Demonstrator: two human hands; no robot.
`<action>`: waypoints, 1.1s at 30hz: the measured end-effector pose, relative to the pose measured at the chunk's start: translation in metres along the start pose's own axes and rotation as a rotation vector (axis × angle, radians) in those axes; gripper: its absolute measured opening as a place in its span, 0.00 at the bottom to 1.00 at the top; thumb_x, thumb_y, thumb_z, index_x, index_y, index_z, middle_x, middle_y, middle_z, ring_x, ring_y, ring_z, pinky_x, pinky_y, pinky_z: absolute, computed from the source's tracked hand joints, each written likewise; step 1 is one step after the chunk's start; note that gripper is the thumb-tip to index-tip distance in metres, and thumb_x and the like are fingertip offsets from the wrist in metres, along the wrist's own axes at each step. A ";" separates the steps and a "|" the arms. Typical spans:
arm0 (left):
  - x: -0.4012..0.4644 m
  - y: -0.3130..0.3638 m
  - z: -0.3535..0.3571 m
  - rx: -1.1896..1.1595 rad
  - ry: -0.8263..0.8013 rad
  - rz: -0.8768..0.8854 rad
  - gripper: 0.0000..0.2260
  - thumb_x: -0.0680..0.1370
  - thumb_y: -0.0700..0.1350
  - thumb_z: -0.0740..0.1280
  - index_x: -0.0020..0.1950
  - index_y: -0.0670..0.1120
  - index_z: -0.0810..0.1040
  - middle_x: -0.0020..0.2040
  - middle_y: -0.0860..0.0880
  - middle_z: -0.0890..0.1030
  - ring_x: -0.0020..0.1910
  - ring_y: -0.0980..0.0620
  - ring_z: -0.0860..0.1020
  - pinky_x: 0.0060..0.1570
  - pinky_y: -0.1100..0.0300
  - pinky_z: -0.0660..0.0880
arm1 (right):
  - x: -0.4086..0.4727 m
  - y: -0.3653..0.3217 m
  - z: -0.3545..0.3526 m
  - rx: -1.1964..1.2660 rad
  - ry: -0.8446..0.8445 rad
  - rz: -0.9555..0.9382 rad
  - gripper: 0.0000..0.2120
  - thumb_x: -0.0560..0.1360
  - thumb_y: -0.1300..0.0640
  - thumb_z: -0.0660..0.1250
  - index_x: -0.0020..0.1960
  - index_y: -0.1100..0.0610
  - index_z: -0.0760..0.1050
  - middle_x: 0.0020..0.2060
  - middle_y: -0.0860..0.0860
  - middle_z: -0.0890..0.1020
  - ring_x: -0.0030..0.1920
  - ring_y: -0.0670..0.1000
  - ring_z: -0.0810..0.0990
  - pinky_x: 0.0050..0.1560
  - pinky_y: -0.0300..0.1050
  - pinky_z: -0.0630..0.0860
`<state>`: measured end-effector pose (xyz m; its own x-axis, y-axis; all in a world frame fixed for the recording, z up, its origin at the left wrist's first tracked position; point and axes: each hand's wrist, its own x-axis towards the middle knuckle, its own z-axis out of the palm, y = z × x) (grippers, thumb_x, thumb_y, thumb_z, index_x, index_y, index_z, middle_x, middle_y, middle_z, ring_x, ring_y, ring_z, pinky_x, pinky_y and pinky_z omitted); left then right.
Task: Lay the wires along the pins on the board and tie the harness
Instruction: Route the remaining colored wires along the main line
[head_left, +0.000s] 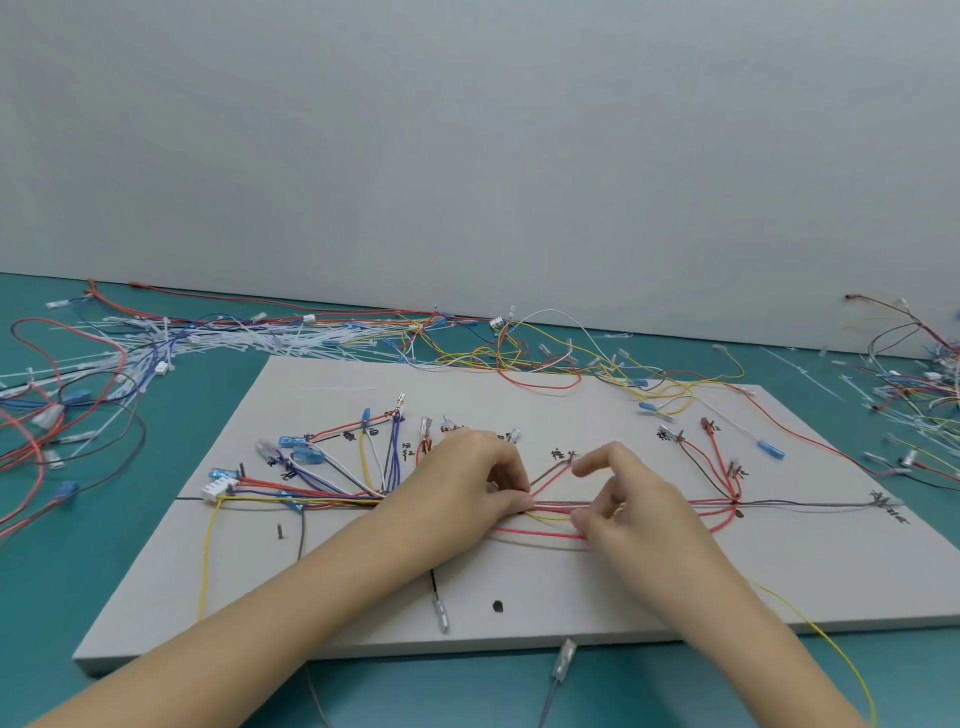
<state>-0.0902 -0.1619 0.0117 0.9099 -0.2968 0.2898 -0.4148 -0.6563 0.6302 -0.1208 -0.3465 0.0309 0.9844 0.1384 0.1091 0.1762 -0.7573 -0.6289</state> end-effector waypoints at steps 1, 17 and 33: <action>0.000 0.000 0.001 0.010 -0.003 -0.005 0.03 0.73 0.46 0.74 0.41 0.49 0.82 0.39 0.56 0.78 0.41 0.61 0.75 0.42 0.68 0.71 | 0.003 0.006 -0.007 -0.016 0.016 0.010 0.10 0.73 0.60 0.70 0.47 0.46 0.73 0.31 0.48 0.79 0.36 0.39 0.75 0.38 0.32 0.69; 0.001 0.003 0.004 0.149 -0.040 0.001 0.05 0.77 0.48 0.69 0.42 0.53 0.76 0.39 0.59 0.72 0.47 0.57 0.66 0.48 0.59 0.67 | 0.023 0.055 -0.032 -0.054 0.040 0.006 0.08 0.75 0.56 0.71 0.40 0.45 0.80 0.40 0.45 0.82 0.34 0.34 0.74 0.35 0.29 0.66; 0.003 0.008 0.001 0.168 -0.068 -0.015 0.06 0.78 0.47 0.68 0.42 0.51 0.74 0.38 0.59 0.70 0.46 0.55 0.65 0.50 0.58 0.67 | 0.012 0.063 -0.020 -0.293 0.127 -0.174 0.06 0.80 0.54 0.62 0.49 0.51 0.78 0.43 0.43 0.74 0.44 0.46 0.76 0.46 0.48 0.73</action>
<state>-0.0909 -0.1690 0.0170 0.9165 -0.3284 0.2286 -0.4000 -0.7662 0.5029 -0.0978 -0.4051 0.0081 0.9289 0.2153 0.3013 0.3171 -0.8825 -0.3473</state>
